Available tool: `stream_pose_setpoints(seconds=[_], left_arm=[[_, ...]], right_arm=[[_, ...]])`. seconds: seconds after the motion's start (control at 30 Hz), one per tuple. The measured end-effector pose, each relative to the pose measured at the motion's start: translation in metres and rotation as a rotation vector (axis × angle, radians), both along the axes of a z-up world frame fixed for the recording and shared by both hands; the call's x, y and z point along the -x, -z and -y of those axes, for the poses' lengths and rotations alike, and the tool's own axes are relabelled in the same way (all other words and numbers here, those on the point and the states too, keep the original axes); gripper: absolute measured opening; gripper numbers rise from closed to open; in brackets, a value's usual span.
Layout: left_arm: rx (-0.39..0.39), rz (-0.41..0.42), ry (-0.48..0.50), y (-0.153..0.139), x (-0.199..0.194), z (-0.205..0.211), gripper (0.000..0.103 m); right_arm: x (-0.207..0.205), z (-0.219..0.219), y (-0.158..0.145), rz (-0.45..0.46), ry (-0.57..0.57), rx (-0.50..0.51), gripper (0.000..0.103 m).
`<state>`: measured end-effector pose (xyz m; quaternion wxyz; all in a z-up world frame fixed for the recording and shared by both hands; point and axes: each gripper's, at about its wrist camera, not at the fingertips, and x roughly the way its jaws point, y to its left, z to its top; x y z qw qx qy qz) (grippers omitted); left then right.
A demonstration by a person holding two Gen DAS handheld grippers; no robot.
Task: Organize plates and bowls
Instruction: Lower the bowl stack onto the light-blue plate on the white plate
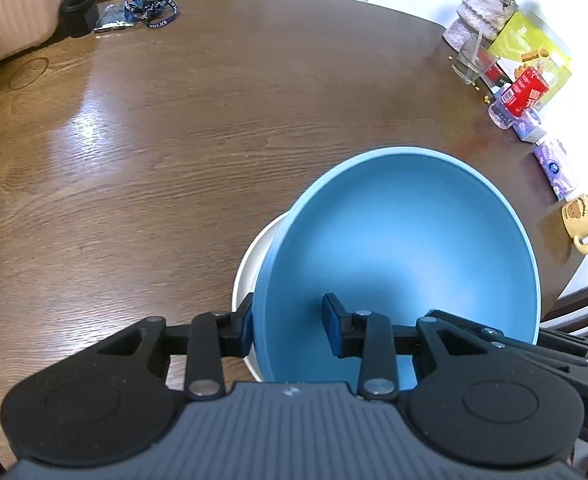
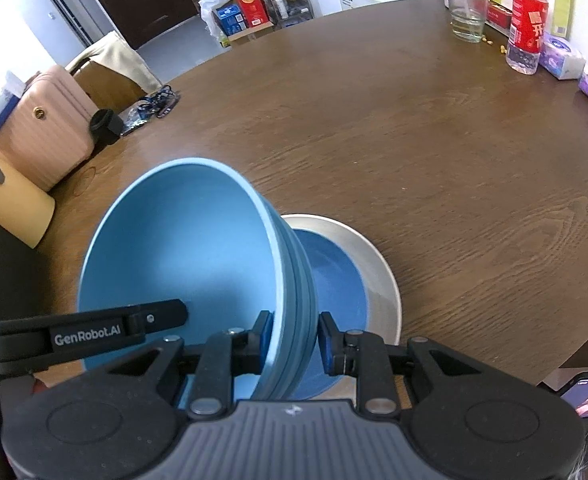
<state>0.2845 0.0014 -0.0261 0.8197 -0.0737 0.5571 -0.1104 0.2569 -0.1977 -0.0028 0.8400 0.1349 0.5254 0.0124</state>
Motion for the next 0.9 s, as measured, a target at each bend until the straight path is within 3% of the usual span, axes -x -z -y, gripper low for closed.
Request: stream_pose_setpoints(seconds=[0.9], left_arm=[[-0.024,-0.027,-0.094,0.025,-0.01,0.02,0.035]], right_arm=[[-0.019,0.023,0.03,-0.002,-0.097,0.021,0.021]])
